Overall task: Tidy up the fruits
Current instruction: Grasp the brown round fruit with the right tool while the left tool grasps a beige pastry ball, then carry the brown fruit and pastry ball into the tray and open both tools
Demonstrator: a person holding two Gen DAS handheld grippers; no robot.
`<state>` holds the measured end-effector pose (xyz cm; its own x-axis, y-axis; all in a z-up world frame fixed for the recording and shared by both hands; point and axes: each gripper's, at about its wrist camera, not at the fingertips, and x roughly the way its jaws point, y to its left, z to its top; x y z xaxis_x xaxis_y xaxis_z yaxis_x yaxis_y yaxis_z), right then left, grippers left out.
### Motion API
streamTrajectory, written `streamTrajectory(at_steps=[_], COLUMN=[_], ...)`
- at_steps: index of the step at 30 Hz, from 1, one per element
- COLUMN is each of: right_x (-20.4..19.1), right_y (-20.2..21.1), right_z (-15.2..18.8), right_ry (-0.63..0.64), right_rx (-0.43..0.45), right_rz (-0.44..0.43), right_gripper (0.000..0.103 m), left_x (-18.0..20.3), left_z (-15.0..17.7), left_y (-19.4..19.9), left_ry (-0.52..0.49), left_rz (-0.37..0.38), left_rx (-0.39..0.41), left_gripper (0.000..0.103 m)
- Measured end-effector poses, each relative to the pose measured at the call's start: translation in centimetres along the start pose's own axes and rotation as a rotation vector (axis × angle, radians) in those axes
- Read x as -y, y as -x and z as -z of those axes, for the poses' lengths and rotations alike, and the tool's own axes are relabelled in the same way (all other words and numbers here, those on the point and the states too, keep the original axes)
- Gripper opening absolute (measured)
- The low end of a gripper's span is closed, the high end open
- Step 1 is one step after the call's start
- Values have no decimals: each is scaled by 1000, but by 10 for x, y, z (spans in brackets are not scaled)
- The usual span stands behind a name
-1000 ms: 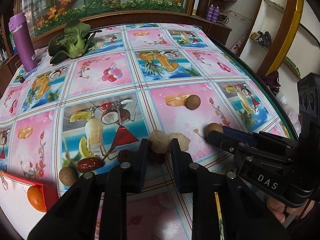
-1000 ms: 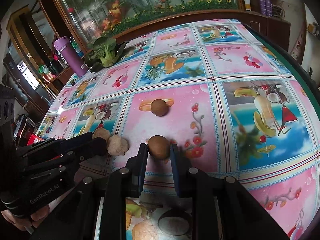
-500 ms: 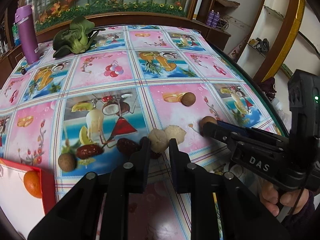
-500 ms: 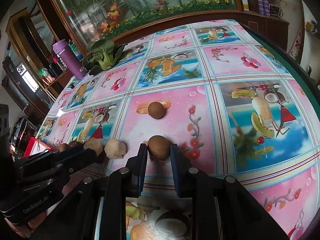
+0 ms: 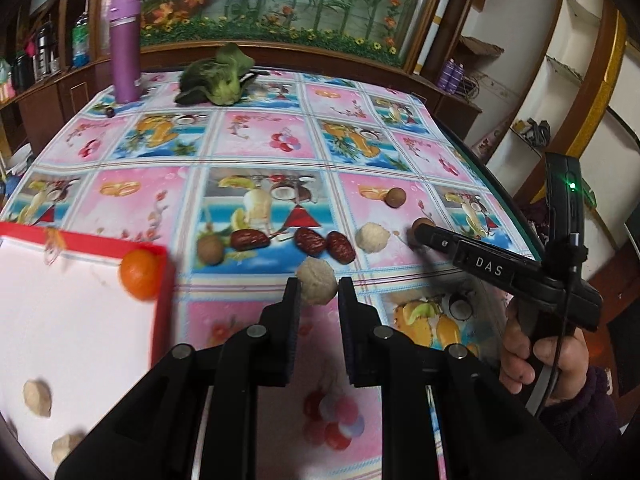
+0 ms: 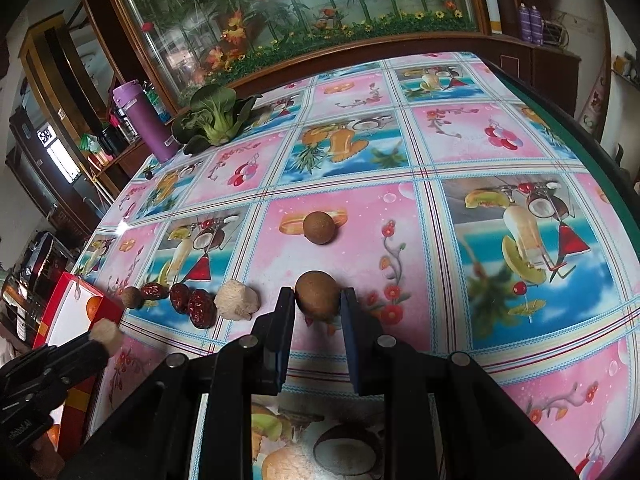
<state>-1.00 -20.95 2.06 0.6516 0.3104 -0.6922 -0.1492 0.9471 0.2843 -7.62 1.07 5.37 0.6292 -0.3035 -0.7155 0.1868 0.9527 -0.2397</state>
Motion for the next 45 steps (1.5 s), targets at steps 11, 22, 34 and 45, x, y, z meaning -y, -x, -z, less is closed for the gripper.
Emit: streamTrajectory(at_steps=[11,22,34,45], right_x=[-73,-220,-297,-304], right_y=[15,-11,-64,-64], right_z=[12,24,46,51], right_ry=[92,264,340,320], right_rx=[21,-72,-273,-335], right_rz=[-117,-287,-214,-236], right_gripper=[22,22,22,27], left_x=[-62,-152,-199,-208], left_z=[18,35,45,53], left_y=[60,105,94,86], left_ry=[133,292,362,371], left_rz=[-131,-279,-351,-383], left_rx=[44,84,20,-60], left_gripper=[20,21,21,29])
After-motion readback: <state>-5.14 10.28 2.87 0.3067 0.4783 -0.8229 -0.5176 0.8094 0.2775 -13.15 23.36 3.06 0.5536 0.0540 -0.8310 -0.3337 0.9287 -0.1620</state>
